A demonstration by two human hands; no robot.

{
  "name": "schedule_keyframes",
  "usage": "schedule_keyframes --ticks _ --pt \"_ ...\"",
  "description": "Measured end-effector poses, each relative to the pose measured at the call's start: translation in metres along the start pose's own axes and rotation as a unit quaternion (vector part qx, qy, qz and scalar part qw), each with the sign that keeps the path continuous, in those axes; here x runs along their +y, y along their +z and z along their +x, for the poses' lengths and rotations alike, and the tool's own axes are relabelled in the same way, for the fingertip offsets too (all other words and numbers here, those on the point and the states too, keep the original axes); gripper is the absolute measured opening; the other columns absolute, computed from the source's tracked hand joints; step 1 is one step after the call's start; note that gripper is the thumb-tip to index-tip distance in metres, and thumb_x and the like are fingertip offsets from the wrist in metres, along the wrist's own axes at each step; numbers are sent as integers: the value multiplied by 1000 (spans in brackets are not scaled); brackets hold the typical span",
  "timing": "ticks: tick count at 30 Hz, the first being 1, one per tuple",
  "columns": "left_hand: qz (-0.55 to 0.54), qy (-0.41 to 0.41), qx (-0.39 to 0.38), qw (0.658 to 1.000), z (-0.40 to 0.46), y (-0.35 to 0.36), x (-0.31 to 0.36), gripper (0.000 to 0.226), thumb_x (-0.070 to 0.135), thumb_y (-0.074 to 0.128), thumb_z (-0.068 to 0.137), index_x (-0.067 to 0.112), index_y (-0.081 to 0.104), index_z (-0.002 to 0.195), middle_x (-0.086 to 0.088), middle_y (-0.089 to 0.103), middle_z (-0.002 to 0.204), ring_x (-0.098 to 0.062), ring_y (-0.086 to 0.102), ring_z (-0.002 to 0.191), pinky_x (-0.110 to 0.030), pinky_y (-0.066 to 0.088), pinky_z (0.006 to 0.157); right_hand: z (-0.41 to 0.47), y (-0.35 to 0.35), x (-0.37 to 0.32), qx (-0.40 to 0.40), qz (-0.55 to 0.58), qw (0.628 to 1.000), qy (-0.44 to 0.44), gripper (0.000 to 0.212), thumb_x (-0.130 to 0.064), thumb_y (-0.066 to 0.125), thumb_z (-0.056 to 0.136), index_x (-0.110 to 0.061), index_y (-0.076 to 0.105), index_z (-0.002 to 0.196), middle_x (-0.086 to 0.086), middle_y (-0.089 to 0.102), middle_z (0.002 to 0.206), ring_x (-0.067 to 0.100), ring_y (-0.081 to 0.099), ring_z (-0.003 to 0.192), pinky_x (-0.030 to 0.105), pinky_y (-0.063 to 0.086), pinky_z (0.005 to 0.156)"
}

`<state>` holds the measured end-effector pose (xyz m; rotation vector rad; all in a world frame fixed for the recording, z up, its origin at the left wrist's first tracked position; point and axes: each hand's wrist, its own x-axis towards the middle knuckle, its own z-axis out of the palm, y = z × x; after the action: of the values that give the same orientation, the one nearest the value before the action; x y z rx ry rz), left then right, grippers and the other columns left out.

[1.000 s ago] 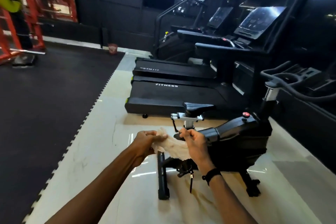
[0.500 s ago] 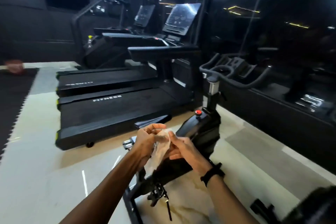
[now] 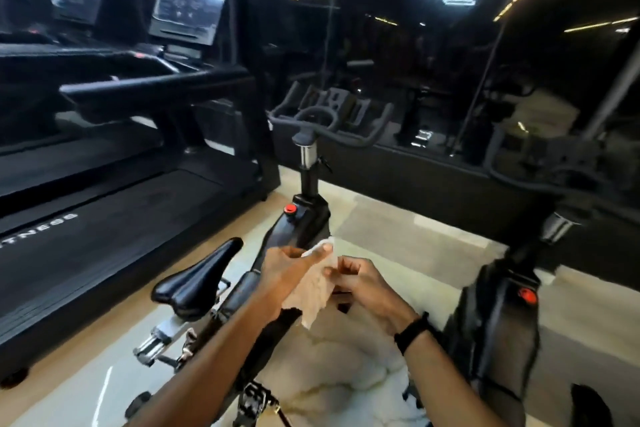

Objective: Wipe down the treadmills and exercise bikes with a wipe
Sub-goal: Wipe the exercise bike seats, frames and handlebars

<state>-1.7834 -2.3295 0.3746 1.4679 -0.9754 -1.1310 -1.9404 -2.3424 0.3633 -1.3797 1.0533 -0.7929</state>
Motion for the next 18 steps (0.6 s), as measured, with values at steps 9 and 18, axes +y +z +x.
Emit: schedule_keyframes --ticks 9,18 --pt "-98 -133 -312 935 66 43 -30 68 47 84 65 9 70 120 -17 70 118 -34 66 111 -45 52 94 17 -66 35 175 48 982 44 32 -23 52 104 -3 70 88 20 74 90 25 68 77 31 54 66" --pt "-55 -32 -310 949 152 155 -5 34 -10 74 76 3 69 107 -21 72 99 -30 69 86 -32 55 68 76 -167 50 292 27 956 -12 16 -9 69 92 2 69 104 23 74 100 25 72 83 41 62 70"
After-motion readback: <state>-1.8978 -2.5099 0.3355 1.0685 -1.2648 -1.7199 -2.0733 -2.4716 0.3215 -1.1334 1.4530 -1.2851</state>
